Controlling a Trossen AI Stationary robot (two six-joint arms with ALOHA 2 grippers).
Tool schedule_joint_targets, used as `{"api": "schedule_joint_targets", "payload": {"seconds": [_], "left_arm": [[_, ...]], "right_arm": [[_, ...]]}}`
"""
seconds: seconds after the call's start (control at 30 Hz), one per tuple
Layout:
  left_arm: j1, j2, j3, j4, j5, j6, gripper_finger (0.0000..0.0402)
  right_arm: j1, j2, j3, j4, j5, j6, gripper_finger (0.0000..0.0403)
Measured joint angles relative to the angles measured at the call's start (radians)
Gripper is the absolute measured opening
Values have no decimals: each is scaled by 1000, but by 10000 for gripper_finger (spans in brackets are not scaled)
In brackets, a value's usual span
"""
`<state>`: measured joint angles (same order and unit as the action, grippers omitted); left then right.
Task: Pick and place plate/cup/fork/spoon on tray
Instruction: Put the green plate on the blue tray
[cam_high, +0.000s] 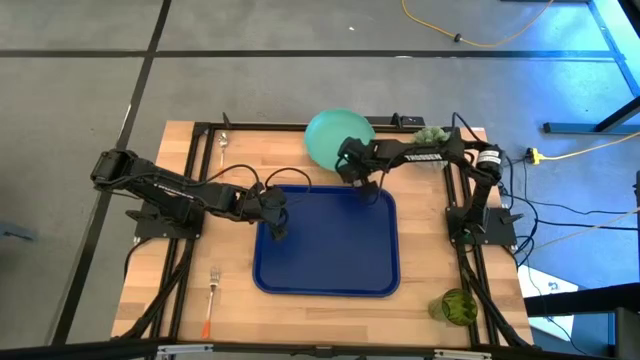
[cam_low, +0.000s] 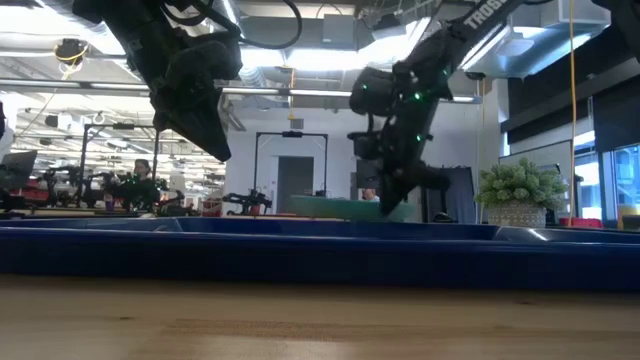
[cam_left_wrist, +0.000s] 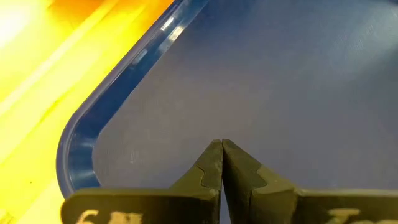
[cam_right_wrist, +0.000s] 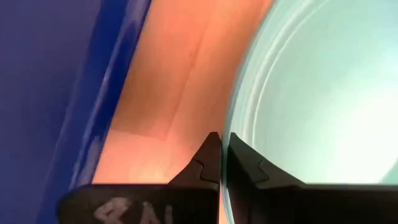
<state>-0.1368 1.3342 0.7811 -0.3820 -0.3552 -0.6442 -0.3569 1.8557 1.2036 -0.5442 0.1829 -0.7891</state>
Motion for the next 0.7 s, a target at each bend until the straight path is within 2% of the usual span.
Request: {"api": "schedule_joint_targets", "payload": {"seconds": [0.27, 0.43, 0.7], "left_arm": [[0, -4, 0, -2, -1, 24, 0], [0, -70, 0, -38, -32, 68, 0], [-8, -239, 1, -177, -79, 114, 0]], "right_arm": [[100, -1, 209, -308, -2, 114, 8], [207, -2, 300, -460, -27, 185, 8], [420, -2, 377, -513, -103, 345, 8]]}}
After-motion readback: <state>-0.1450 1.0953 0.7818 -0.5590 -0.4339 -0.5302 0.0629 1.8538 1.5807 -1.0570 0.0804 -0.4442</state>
